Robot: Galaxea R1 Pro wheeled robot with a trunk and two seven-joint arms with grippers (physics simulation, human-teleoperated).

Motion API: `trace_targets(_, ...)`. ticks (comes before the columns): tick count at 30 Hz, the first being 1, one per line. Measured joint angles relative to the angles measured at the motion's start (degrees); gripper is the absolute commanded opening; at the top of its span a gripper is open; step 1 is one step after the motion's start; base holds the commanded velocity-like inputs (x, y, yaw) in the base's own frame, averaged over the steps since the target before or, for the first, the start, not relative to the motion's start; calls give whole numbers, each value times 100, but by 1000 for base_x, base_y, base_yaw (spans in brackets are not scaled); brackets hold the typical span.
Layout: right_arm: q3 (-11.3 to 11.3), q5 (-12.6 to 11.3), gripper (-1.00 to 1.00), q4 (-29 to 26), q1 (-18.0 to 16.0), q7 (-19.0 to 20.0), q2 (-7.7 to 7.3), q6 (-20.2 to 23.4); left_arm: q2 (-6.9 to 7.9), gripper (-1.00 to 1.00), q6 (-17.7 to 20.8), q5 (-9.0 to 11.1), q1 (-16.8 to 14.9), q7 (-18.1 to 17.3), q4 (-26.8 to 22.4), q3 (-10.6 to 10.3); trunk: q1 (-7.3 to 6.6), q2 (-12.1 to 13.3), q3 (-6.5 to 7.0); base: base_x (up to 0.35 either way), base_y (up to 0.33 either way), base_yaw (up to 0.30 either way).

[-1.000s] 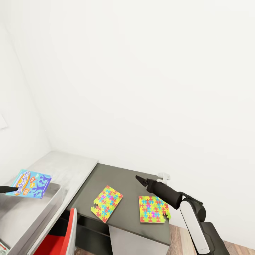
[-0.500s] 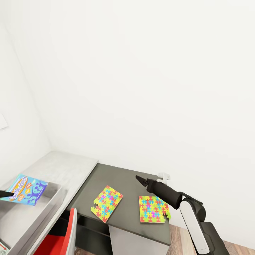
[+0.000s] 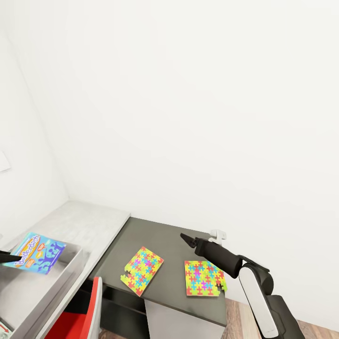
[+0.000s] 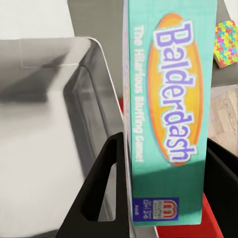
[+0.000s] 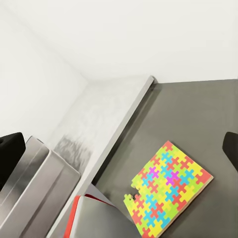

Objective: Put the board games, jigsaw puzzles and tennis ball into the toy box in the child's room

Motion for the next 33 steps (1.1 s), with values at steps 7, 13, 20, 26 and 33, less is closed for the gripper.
trace_targets(7, 1, -3, 100, -5, 0, -2, 0, 10, -124, -100, 66, -370, 3, 67, -244, -10, 0, 0, 2, 0, 0, 21)
trace_targets(13, 7, -6, 100, -7, -1, -9, 1, 28, -136, -100, 63, -395, 4, 86, -259, -10, 0, 0, 19, 0, 0, 220)
trace_targets(20, 3, -7, 100, -8, -1, -8, 1, 41, -137, -100, 59, -393, 5, 83, -272, -8, 0, 0, 43, 0, -2, 247)
trace_targets(26, 0, -7, 100, -10, 0, -2, 1, 46, -141, -100, 65, -394, 2, 82, -411, -10, 0, 0, 50, 0, -162, 60)
trace_targets(33, 3, -7, 100, -9, 0, -7, 0, 44, -180, -100, 246, -390, 2, 85, -757, -2, 0, 0, 51, 0, -53, 6)
